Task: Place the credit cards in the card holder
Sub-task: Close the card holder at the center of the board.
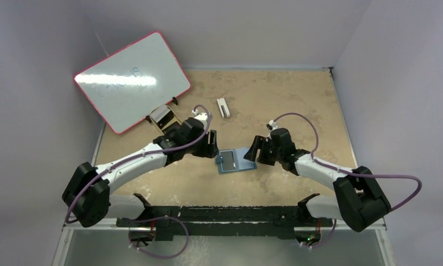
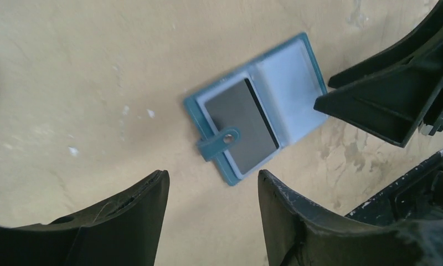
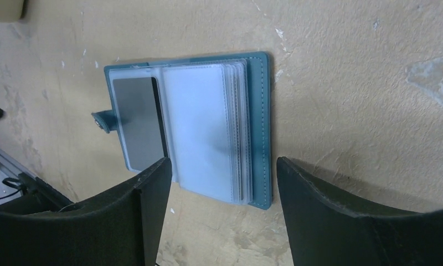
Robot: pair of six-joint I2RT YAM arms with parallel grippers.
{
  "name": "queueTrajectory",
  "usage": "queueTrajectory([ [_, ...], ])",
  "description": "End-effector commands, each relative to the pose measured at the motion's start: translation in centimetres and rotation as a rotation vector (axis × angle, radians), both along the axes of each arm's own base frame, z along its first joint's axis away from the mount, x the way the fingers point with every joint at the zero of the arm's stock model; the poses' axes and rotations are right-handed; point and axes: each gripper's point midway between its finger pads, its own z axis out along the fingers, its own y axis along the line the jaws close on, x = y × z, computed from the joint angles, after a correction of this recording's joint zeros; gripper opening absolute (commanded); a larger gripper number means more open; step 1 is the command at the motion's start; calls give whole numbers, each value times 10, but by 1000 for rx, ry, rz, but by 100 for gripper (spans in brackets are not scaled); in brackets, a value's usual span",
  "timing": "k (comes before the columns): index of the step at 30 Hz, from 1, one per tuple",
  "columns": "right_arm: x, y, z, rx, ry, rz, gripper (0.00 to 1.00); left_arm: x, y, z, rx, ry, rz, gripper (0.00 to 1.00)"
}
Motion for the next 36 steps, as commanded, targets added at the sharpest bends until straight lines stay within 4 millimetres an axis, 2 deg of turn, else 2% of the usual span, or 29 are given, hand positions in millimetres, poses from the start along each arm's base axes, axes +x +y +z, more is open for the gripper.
queueTrajectory([
  [1,3,6,3,60,-14,-13,72,-7,-34,0,-148,-4,26,61],
  [6,-4,11,-4,100,11,4,75,-12,-39,-23,-128,1,22,64],
  [13,-8,21,1,173,5,27,75,-14,-34,-60,-68,29,32,65],
  [21,-7,31,20,258,-46,48,74,-12,-21,-85,56,11,55,64],
  [23,-7,33,26,278,-57,57,74,-10,-19,-85,68,-3,62,61],
  [29,-5,38,39,322,-86,72,74,-3,-22,-81,78,-39,50,45],
  [33,-3,39,40,322,-90,69,74,1,-18,-80,99,-65,65,36],
  [36,-1,29,32,271,-75,21,74,2,-18,-80,104,-74,63,24],
])
